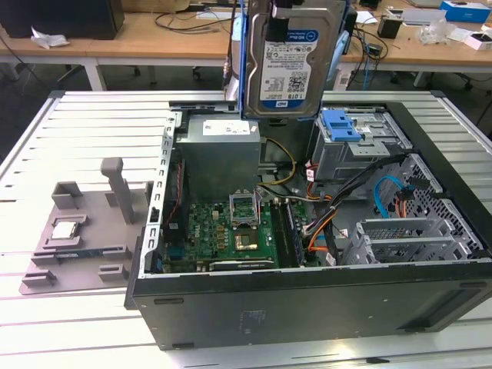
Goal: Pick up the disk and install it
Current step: 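Pick up the disk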
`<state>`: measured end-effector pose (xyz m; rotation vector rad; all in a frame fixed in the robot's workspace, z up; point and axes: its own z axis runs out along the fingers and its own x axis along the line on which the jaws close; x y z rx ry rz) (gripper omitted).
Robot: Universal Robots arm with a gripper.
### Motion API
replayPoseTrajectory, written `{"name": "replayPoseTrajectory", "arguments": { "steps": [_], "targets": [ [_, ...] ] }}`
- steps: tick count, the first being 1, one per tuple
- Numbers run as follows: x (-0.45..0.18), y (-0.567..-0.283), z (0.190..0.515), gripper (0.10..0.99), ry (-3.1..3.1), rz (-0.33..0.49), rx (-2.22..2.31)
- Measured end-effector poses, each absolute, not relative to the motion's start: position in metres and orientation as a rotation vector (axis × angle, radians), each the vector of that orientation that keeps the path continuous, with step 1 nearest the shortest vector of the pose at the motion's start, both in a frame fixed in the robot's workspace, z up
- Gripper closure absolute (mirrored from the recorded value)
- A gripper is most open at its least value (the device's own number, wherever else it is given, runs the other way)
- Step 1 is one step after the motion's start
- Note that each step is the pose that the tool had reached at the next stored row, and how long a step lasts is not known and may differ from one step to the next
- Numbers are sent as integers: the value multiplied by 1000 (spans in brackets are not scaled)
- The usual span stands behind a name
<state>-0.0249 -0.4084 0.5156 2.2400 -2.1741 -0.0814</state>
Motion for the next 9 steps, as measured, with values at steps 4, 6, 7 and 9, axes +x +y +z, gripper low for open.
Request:
{"name": "replayPoseTrajectory", "arguments": {
  "steps": [4,6,7,9],
  "targets": [
    [-25,-413,515,722,-2174,-81,2240],
    [-25,-416,515,722,-2174,-81,2240],
    [-25,-417,515,722,-2174,-81,2240],
    [-24,-419,514,722,-2174,-81,2240]
  ]
}}
